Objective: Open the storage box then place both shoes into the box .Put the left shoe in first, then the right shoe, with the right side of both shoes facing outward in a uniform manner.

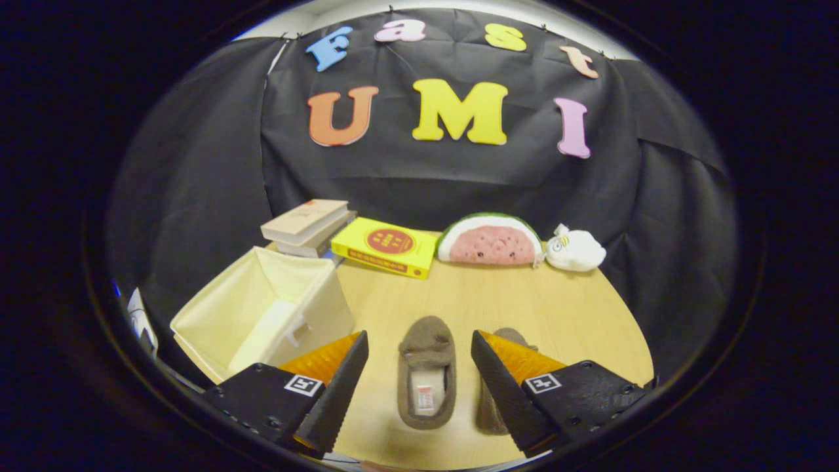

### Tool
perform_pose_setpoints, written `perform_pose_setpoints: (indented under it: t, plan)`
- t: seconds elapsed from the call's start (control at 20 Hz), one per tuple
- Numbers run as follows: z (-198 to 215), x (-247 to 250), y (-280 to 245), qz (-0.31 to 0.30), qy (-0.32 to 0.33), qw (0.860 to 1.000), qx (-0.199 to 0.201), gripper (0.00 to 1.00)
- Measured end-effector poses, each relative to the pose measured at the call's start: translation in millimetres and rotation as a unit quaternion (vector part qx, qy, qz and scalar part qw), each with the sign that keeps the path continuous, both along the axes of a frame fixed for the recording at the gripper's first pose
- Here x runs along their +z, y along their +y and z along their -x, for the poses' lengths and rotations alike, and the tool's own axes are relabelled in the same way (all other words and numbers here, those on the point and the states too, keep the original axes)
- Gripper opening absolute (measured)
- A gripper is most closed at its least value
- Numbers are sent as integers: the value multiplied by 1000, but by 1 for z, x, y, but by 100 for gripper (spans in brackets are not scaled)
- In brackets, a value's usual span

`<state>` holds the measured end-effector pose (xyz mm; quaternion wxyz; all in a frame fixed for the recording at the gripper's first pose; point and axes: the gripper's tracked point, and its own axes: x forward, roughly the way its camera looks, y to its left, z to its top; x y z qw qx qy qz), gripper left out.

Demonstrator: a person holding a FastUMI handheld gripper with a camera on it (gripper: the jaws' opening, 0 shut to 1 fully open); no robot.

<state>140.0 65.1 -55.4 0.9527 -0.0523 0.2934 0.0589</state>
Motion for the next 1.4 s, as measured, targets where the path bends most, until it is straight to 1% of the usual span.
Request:
perform_pose_setpoints:
  t: [0.15,0.25,0.4,0.5,0.55,0.6,0.65,0.7,0.8,0.9,0.95,1.1,1.25,1.3,1.4]
  plan:
    - [-6,-38,-30,20,60,998,-12,96]
    - [-10,-61,-38,28,97,995,-14,95]
    - [-16,-94,-49,44,158,986,-23,95]
    - [-19,-112,-50,44,191,980,-23,93]
    - [-18,-121,-54,49,205,977,-27,90]
    - [-19,-127,-55,54,212,975,-31,81]
    - [-21,-127,-53,53,213,975,-32,78]
    - [-22,-127,-51,52,214,975,-31,67]
    - [-21,-126,-44,50,218,974,-23,47]
    - [-18,-131,-40,52,227,972,-16,30]
    - [-16,-131,-42,56,227,972,-20,27]
    - [-16,-127,-37,52,218,974,-17,27]
    - [-18,-139,-35,58,231,971,-16,27]
    - [-11,-142,-34,60,247,967,-15,27]
    - [-19,-139,-33,53,237,970,-23,3]
